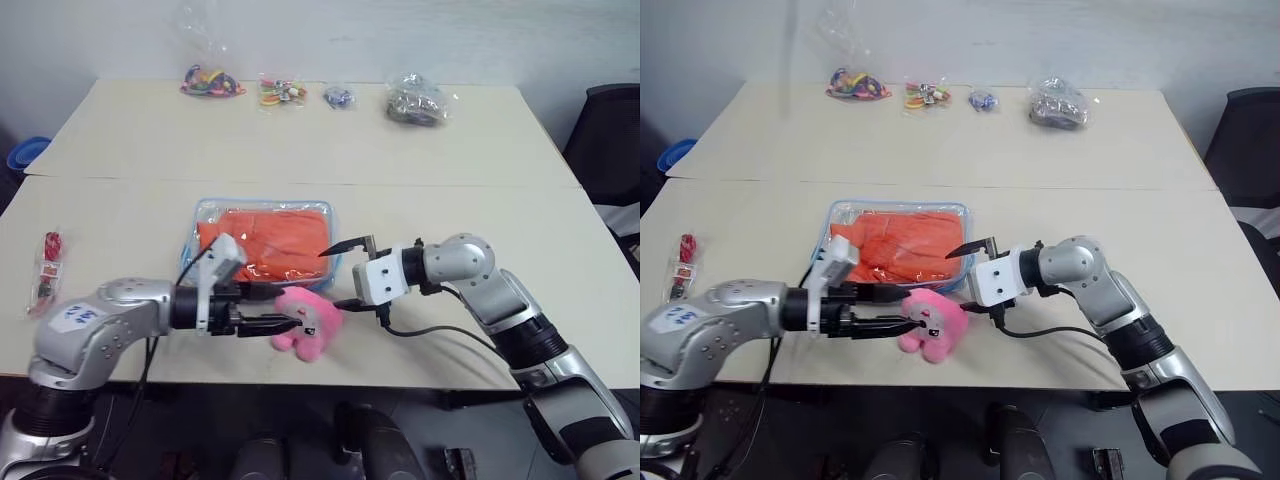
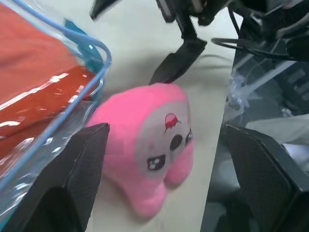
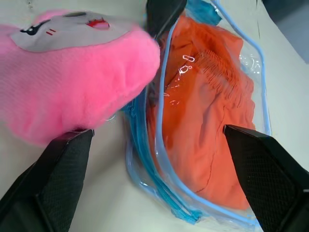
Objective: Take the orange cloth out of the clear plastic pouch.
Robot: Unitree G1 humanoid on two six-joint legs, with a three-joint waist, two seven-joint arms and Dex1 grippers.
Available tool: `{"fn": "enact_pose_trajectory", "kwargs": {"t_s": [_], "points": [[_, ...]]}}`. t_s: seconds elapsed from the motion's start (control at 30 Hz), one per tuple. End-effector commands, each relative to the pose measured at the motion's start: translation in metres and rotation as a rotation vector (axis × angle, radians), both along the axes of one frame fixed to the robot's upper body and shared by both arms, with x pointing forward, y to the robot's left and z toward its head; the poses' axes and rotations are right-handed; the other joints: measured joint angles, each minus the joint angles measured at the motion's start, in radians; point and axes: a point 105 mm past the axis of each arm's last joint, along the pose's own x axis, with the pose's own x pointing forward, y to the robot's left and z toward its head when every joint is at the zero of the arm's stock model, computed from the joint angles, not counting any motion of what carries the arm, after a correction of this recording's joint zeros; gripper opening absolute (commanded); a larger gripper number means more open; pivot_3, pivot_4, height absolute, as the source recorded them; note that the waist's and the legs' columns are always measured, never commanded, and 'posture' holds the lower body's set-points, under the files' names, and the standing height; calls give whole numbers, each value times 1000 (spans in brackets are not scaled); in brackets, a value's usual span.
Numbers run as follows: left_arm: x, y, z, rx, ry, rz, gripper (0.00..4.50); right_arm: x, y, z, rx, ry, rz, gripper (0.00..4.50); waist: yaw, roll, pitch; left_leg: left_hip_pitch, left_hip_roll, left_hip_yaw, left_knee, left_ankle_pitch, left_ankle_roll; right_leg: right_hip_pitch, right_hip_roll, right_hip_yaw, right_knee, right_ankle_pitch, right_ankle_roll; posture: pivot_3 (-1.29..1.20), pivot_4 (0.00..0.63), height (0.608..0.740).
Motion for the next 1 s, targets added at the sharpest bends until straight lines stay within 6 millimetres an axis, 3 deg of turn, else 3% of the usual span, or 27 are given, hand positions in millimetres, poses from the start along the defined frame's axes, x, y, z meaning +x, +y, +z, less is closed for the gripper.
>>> {"fn": "enact_pose_trajectory", "kwargs": {"t_s": [0.03, 0.37, 0.47, 0.83, 0.93, 1.0], "points": [[11, -3, -5, 55, -35, 38, 4054, -6, -5, 17, 2, -73, 36, 4471, -2, 0, 0, 0, 0, 0, 0, 0, 0, 0, 0, 0, 0, 0, 0, 0, 150, 740], [13, -13, -24, 129, -54, 38, 4054, 2, -2, 11, 6, -59, 2, 4471, 0, 0, 0, 0, 0, 0, 0, 0, -1, 0, 0, 0, 0, 0, 0, 0, 150, 740], [13, -14, -26, 151, -81, 29, 3482, 9, 1, 9, 8, -54, -10, 4500, -1, 0, 0, 1, 0, 1, 0, 0, -1, 0, 0, 0, 0, 0, 0, 0, 150, 740], [6, -6, -20, 161, -115, 12, 260, 31, 11, 1, 7, -48, -31, 4500, -8, 0, 0, 1, 1, 1, 0, 0, -1, 0, 0, 0, 0, 0, 0, 0, 150, 740], [3, -4, -22, 183, -112, 13, 22, 35, 16, 1, 15, -52, -28, 4500, -12, 0, 0, 1, 1, 0, 0, 0, -1, 0, 0, 0, 0, 0, 0, 0, 150, 740], [2, -2, -25, 198, -107, 20, 0, 35, 17, 1, 13, -56, -16, 4088, -14, 0, 0, 1, 1, 0, 0, 0, -1, 0, 0, 0, 0, 0, -1, 0, 150, 740]]}}
